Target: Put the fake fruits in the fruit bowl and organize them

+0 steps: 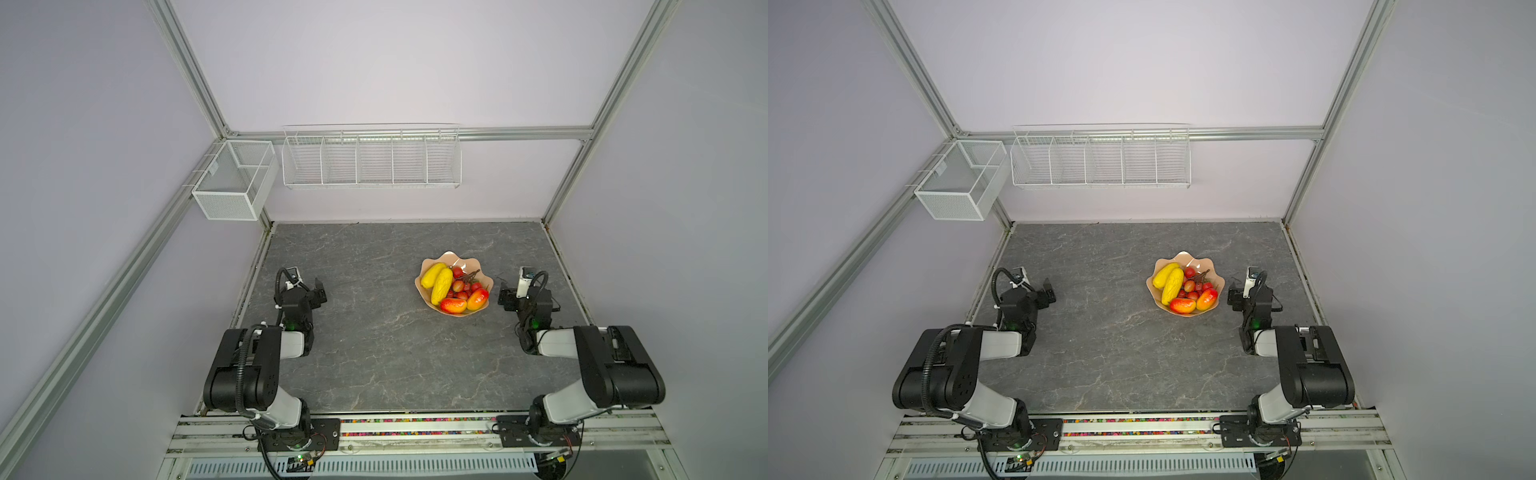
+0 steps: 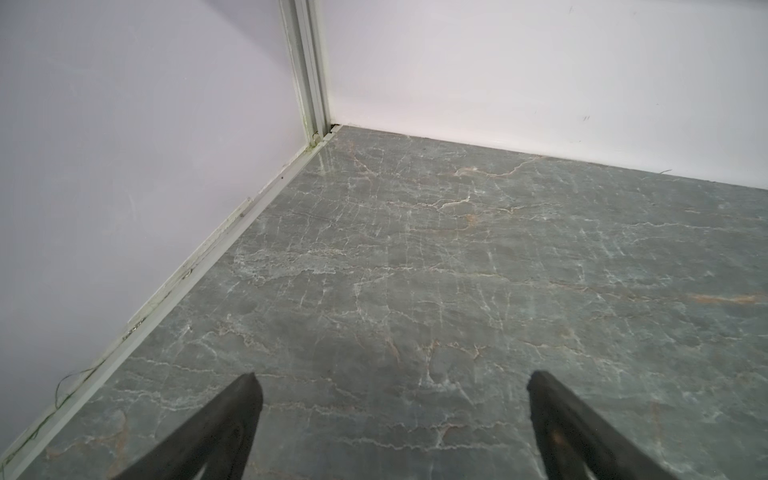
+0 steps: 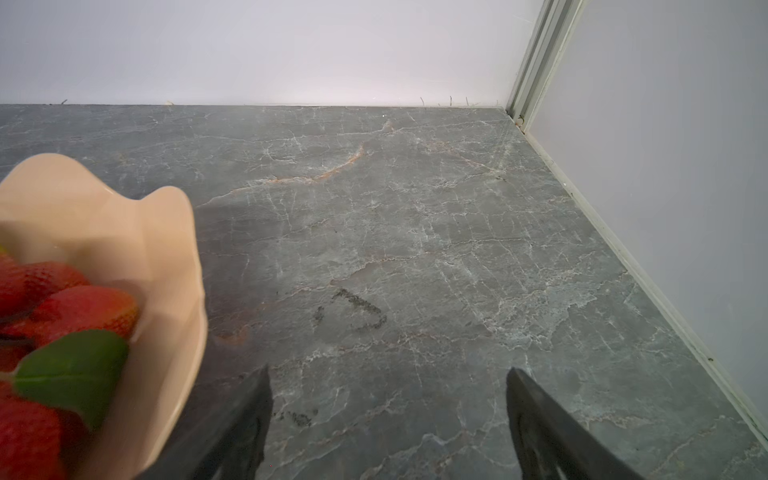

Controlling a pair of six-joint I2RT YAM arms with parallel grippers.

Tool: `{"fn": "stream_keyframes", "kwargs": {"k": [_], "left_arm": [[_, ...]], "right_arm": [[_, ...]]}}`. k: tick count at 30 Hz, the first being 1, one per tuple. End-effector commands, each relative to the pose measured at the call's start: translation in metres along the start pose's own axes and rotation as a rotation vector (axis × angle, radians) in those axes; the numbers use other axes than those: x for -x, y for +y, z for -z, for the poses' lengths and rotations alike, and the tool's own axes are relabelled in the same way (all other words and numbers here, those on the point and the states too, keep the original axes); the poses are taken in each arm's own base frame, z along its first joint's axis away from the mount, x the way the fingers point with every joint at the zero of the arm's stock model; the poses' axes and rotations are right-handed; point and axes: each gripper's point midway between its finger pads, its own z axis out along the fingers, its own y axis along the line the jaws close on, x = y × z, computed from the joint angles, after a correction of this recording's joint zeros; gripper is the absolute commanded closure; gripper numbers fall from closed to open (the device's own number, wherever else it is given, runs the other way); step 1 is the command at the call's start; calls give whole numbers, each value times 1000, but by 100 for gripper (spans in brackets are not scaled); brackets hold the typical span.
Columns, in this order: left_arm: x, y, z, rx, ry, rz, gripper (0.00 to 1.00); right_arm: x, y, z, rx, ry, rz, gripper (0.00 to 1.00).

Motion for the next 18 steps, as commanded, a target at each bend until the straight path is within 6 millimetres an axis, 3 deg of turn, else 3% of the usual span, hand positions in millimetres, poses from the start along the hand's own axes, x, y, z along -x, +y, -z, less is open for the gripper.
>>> {"fn": "stream_keyframes", "kwargs": {"k": [1, 18], "left_arm": [[9, -5, 1, -33, -42, -20, 1], [9, -6, 2, -43, -45, -24, 1]], "right_arm": [[4, 1, 0, 8, -8, 19, 11], [6, 2, 4, 7, -26, 21, 11]]}}
